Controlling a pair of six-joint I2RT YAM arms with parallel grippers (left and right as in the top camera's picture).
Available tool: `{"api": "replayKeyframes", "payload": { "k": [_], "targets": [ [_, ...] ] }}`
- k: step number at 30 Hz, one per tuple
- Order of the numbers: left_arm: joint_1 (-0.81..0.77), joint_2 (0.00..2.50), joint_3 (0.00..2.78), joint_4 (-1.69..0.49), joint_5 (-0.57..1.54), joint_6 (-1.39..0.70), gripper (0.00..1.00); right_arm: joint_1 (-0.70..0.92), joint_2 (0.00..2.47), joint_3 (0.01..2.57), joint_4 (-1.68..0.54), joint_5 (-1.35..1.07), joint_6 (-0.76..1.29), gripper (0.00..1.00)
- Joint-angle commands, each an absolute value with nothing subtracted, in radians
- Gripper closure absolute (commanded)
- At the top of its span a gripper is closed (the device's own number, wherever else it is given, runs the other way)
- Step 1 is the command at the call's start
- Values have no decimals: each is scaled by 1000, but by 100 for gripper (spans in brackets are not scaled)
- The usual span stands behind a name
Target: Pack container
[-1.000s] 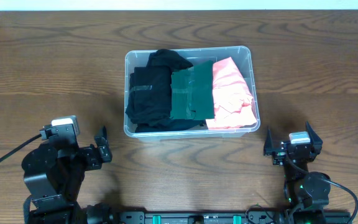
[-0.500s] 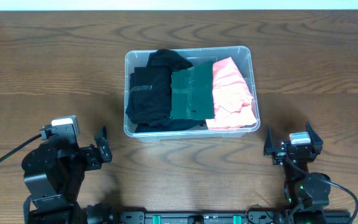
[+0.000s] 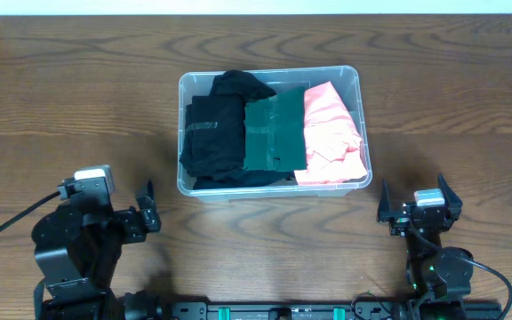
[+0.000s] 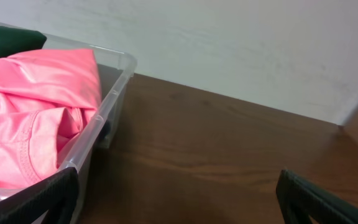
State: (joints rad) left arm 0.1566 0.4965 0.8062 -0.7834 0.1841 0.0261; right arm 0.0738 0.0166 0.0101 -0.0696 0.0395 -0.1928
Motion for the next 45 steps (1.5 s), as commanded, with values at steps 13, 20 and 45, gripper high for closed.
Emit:
{"api": "replayKeyframes", "payload": {
  "k": [13, 20, 45],
  "targets": [
    [119, 402, 768, -787, 194, 32, 2, 65, 6, 6, -71, 33, -199, 1],
    [118, 226, 562, -788, 194, 32, 2, 65, 6, 6, -71, 33, -199, 1],
    [98, 2, 154, -584, 14, 53, 2, 65, 7, 6, -71, 33, -199, 1]
  ]
}}
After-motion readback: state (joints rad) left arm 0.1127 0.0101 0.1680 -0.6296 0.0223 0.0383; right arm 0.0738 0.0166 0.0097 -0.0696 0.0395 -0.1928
